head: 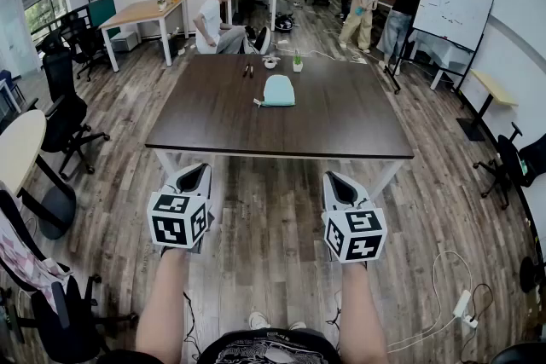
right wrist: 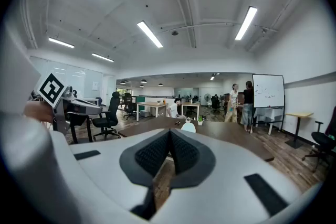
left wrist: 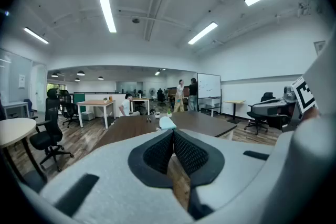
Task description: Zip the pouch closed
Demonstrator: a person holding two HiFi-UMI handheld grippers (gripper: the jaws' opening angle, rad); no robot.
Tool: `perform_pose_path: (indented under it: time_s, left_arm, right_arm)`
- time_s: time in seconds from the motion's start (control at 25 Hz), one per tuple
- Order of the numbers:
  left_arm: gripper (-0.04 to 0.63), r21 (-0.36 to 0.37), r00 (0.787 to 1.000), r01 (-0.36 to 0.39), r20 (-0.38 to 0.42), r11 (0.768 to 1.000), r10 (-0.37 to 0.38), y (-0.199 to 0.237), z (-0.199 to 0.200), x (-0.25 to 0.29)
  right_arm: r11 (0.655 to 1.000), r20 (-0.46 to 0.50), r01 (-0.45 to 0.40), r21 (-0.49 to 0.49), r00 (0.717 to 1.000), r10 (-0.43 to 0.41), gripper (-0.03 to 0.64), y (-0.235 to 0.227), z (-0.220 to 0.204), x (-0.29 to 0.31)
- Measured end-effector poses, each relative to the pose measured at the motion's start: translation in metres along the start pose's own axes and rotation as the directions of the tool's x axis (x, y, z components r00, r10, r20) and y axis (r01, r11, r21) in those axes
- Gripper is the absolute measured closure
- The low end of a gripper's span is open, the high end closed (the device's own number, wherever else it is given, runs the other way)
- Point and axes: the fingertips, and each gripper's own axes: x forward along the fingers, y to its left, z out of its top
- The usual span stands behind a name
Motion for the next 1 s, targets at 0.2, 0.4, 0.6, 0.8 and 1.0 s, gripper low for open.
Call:
perform_pose_path:
  time_s: [0.2,0.4,0.6,0.8,1.0]
  left_arm:
    - [0.584,-0.001,1.0,0.005,0.003,1.0,-0.005,0.0,0.002,0.002]
    - [0.583,0.003,1.0,0.027,0.002,1.0,-0.027,-0.001,0.0,0.004]
    - [0.582,0.005,1.0,0.027,0.004,1.0,-0.027,0.001,0.0,0.007]
    - [0.581,-0.002,0.999,0.035,0.004,0.999,-0.035,0.005,-0.003,0.009]
    - [0.577,-0.016,0.999,0.037,0.0,0.999,-0.037,0.013,-0.007,0.012]
  right_arm:
    - [1.0,0.016,0.011,0.004,1.0,-0.011,0.618,-0.002,0.004,0.0]
    - [1.0,0.014,0.016,0.0,1.0,-0.016,0.618,0.002,0.004,0.001]
    - [1.0,0.014,0.023,0.001,1.0,-0.023,0.618,0.002,0.006,0.002]
    - [1.0,0.003,0.016,0.003,1.0,-0.016,0.575,0.008,0.003,0.006]
    - [1.0,-0.01,0.018,0.001,1.0,-0.018,0.553,0.012,0.0,0.011]
